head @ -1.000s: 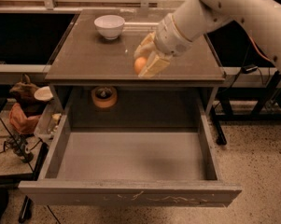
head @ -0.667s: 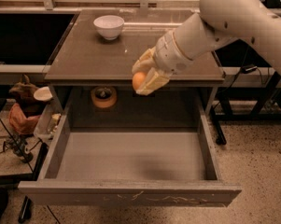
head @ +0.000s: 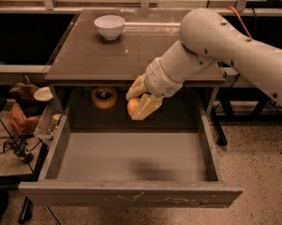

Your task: Place orange into top drawer

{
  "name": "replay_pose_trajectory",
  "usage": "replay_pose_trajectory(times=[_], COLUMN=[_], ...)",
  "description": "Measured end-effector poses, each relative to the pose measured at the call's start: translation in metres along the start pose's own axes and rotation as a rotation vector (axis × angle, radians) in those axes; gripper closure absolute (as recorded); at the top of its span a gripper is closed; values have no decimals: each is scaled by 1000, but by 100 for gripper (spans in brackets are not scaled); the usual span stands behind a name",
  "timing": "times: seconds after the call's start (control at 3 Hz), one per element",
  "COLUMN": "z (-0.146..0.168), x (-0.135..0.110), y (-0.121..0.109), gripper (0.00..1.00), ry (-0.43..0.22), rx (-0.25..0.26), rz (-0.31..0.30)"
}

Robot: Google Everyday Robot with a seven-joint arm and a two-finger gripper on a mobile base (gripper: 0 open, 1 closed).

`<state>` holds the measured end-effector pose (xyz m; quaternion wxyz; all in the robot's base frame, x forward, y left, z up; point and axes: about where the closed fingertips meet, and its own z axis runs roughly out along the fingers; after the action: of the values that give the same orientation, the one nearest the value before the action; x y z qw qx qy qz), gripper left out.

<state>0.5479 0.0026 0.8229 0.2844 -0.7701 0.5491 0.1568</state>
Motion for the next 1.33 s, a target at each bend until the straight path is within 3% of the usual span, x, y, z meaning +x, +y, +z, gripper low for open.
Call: replay_pose_trajectory(times=[0.33, 0.67, 1.0, 1.33], z=[0, 14, 45, 72], x=[0, 12, 39, 55], y=[0, 6, 39, 49], gripper=[100, 100, 100, 100], ry=[0, -46, -100, -98], rx=[0, 46, 115, 207], rz=[0, 26, 103, 136])
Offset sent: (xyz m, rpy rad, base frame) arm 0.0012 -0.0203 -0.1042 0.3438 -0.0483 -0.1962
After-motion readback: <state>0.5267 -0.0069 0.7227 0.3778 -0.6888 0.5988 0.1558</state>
